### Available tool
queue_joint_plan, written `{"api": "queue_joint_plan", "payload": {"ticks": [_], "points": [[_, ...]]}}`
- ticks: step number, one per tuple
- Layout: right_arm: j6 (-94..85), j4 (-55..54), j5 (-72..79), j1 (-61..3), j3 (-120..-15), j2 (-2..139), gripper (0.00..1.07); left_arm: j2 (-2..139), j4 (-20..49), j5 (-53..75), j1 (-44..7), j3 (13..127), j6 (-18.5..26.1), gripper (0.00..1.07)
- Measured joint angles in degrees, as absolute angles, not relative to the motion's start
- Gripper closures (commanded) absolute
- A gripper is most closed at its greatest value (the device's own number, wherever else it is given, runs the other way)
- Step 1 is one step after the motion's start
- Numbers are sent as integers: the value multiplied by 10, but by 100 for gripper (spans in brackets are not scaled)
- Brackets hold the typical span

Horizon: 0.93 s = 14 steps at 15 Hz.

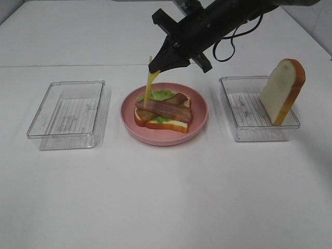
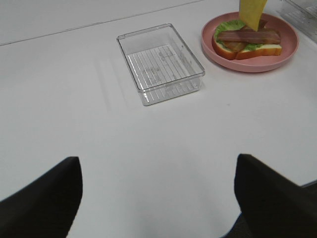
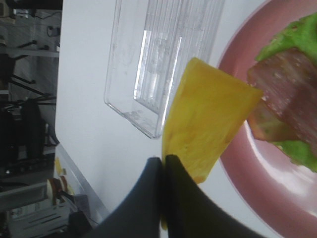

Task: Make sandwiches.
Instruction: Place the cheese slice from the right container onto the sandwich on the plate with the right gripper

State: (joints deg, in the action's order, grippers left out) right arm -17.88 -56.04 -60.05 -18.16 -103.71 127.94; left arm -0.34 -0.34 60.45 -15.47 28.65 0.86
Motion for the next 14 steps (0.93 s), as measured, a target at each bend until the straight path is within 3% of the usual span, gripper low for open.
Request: {"api": "queue_joint_plan", "payload": {"ticks": [4, 10, 14], "points": [[-196, -641, -561, -186, -1036, 1324, 107, -3, -3, 604, -155, 286, 9, 27], [-73, -468, -540, -186, -1036, 1326, 107, -3, -3, 604, -155, 286, 9, 27], [-40, -421, -539, -186, -1036, 1326, 104, -3, -3, 604, -155, 286, 9, 27]]}}
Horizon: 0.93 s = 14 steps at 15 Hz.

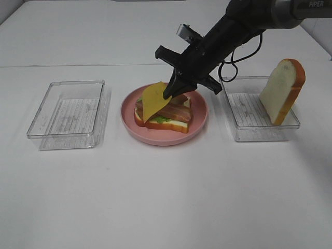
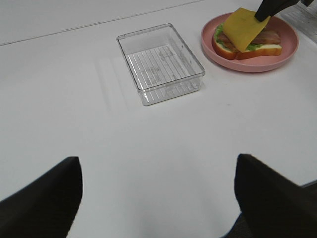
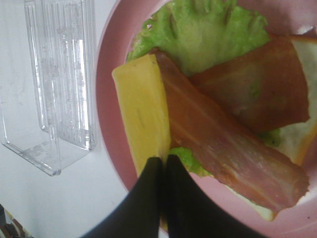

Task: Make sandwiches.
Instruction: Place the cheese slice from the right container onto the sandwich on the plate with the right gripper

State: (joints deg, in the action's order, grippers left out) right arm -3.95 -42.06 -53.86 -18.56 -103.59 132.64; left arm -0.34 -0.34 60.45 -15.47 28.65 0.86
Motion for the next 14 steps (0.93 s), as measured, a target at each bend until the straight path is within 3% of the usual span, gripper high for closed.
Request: {"api": "queue_joint_plan", "payload": {"ticks": [2, 3, 4, 7, 9, 14], "points": [[-28, -396, -535, -186, -1036, 1326, 95, -3, -3, 604, -155, 286, 9, 27], [-16, -374, -532, -186, -1036, 1324, 75, -3, -3, 604, -155, 286, 9, 27], [-15, -366, -529, -186, -1036, 1321, 64, -3, -3, 604, -155, 286, 9, 27], [-14, -363, -526, -186, -1036, 1315, 43, -3, -3, 604, -155, 286, 9, 27], [-14, -360, -526, -186, -1036, 1312, 37, -3, -3, 604, -155, 286, 9, 27], [-11, -258, -530, -186, -1036, 1246, 37, -3, -3, 604, -155, 286, 9, 27]]}}
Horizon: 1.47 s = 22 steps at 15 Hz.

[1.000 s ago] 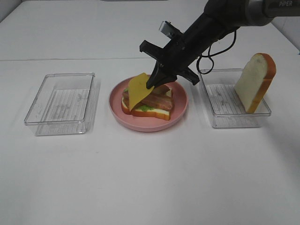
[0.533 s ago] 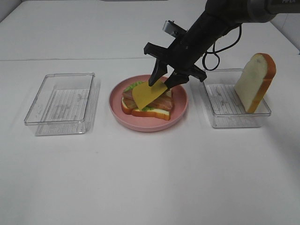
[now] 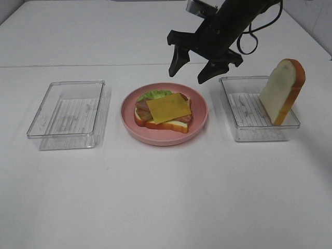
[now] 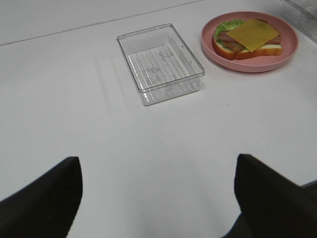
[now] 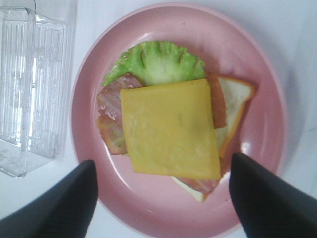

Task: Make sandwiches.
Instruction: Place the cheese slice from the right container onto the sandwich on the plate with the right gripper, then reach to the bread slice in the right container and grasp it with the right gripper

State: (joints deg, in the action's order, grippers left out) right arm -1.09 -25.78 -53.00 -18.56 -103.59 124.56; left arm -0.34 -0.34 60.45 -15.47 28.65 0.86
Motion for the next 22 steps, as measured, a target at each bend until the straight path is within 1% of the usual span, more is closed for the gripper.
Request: {"api": "queue_joint_plan", "payload": {"ticks": [2, 4, 8, 10, 13, 15, 16, 18, 19, 22], "points": [[-9, -223, -540, -186, -1036, 1222, 37, -3, -3, 604, -155, 286, 9, 27], [6, -166, -551, -186, -1036, 1190, 37, -3, -3, 604, -155, 286, 9, 27], [50, -18, -579, -186, -1036, 1138, 37, -3, -3, 604, -155, 286, 9, 27], [65, 68, -626, -186, -1045, 1127, 37, -3, -3, 604, -155, 286, 9, 27], [77, 132, -670, -185, -1049, 1126, 37, -3, -3, 604, -155, 286, 9, 27], [78, 133, -684, -175, -1049, 1126, 37, -3, -3, 604, -155, 286, 9, 27], [78, 121, -692, -157, -1049, 1126, 37, -3, -3, 604, -155, 286, 9, 27], [75, 70, -693, -107, -1049, 1126, 37, -3, -3, 604, -155, 286, 9, 27], [60, 28, -695, -72, -1049, 1126, 37, -3, -3, 604, -155, 286, 9, 27], [22, -52, -697, -20, -1049, 1128, 37, -3, -3, 604, -155, 286, 9, 27]]}}
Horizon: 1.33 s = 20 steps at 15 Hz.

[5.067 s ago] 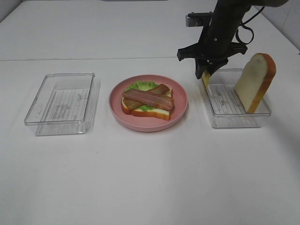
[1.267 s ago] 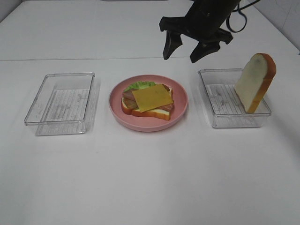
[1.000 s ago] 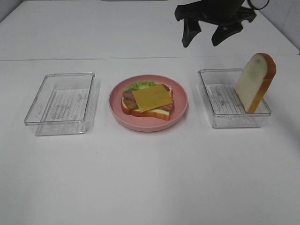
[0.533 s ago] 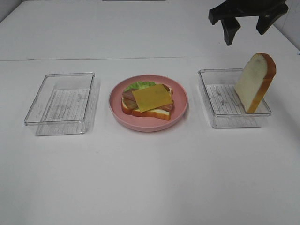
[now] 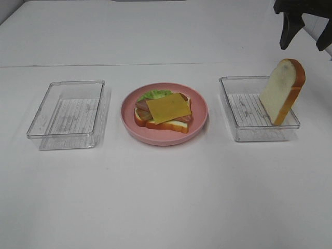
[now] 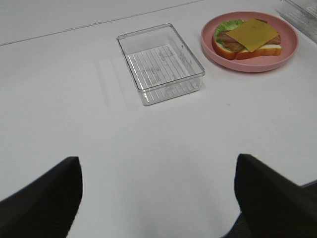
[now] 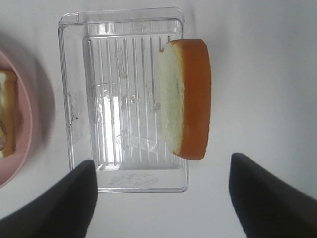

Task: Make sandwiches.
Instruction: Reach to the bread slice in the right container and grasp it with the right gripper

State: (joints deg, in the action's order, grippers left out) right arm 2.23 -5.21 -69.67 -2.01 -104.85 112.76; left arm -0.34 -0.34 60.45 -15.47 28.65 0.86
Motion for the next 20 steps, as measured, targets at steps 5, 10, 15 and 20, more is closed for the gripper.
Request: {"api": "queue_joint_plan", "payload": {"ticks": [5, 10, 15, 20], "points": [[-17, -109, -697, 0, -1049, 1179, 37, -3, -3, 604, -155, 286, 9, 27], [-17, -94, -685, 1, -1053, 1208, 42, -3, -3, 604, -155, 286, 9, 27], [-17, -87, -682, 1, -1055, 1216, 50, -3, -3, 604, -155, 286, 9, 27], [-11, -89, -685, 1, -1063, 1215, 47, -3, -3, 604, -155, 286, 9, 27]]}}
